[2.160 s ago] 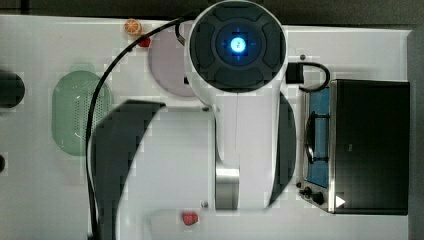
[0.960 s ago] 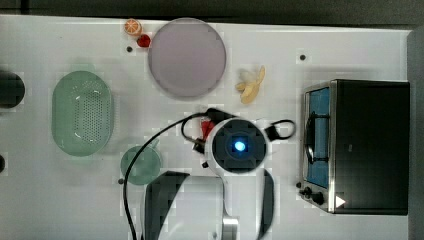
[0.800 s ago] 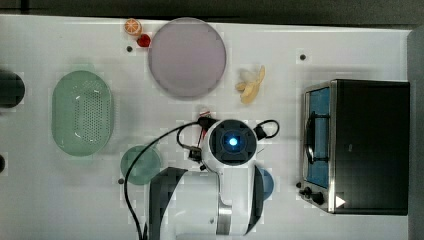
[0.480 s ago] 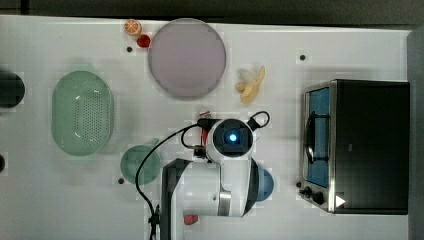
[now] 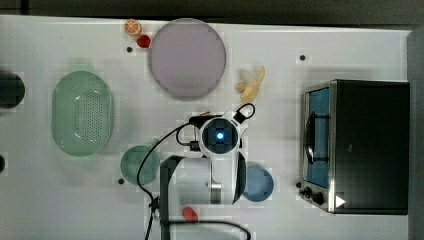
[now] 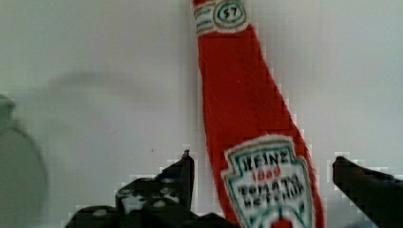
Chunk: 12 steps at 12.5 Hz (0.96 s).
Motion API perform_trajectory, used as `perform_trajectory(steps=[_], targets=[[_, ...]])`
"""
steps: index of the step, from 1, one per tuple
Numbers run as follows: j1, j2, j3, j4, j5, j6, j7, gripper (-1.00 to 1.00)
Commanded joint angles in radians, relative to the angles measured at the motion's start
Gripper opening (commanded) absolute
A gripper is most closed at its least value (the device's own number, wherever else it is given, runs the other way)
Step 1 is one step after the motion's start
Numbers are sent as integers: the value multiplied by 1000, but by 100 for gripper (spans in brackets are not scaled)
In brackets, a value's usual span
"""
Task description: Pick ketchup from table and place on oven.
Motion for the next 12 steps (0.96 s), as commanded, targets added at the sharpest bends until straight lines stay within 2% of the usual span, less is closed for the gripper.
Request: perform_trajectory(steps=[1,2,3,6,9,12], targets=[[-7,59,10,5,-7,72,-35,100],[-7,75,10,4,-7,86,-35,100],[-7,86,10,6,-7,103,-35,92],[-7,93,9,2,-7,127,-35,22],[-7,54,8,1,-7,108,-33,22],[-8,-97,8,12,-7,-18,-30,22]])
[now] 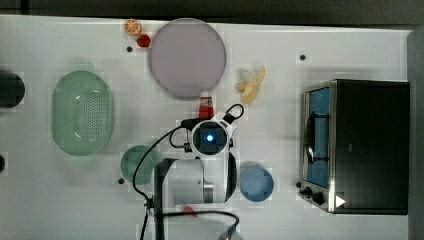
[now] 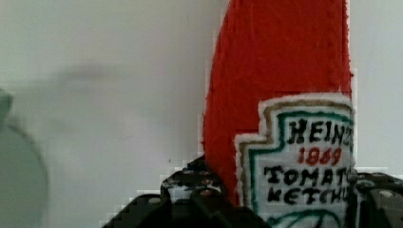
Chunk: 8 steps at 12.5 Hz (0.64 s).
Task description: Pick ketchup from table and place on oven.
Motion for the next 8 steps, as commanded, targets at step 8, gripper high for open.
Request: perform_trajectory(steps=[8], targets=[[-22,-492,-43,324,3,-836,-15,22]])
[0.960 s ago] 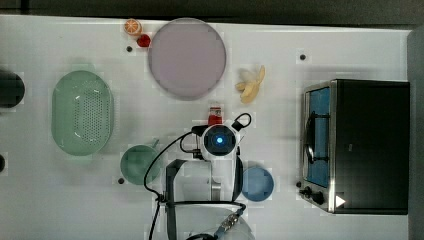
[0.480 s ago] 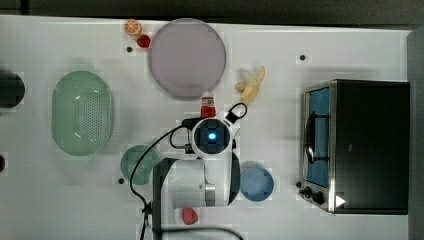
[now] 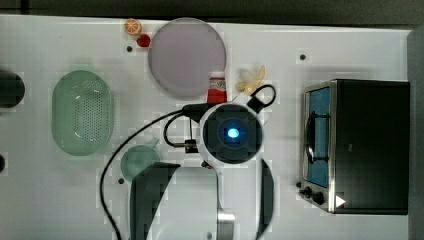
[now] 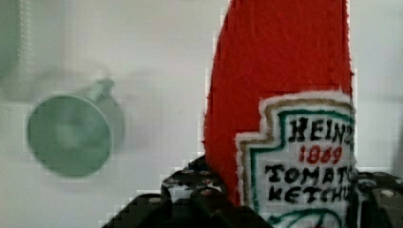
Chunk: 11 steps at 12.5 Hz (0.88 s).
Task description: Pick ketchup from table and place on oven.
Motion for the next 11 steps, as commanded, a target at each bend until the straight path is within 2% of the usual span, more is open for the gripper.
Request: perform_trajectory(steps=[1,5,11], targets=[[-22,-10,-11,135,-10,-156,-10,22],[-57,42,-112,293,-12,-173,-11,22],[-110,231,-352,470,-13,-170,-14,22]])
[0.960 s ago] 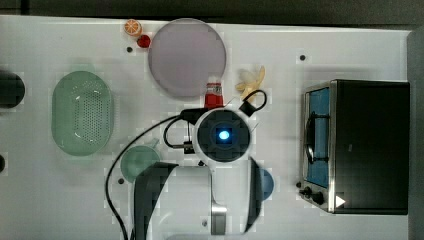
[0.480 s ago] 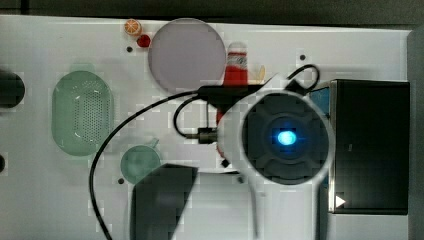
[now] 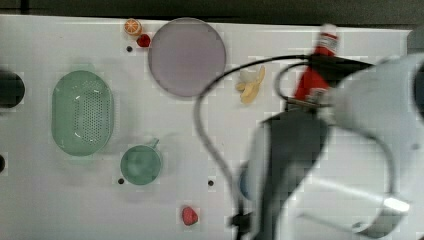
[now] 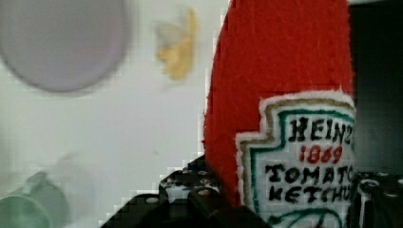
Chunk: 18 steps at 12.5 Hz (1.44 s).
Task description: Pick ketchup from table and place on oven.
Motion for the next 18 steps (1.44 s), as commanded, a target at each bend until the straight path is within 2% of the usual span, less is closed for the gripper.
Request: perform_trajectory(steps=[1,5,8,11,12,15,18], targets=[[-59,93,-119,79,14,-13,-8,22],[-85,239,-243,122,18,87,-11,22],[-111,317,-260,122,21,154,-10,22],[-128,351,-259,122,70,190,-11,22],[-130,358,-260,121,77,209,-11,31],[-132,365,-257,121,77,212,-11,96],[-125,361,-256,124,74,202,-11,100]])
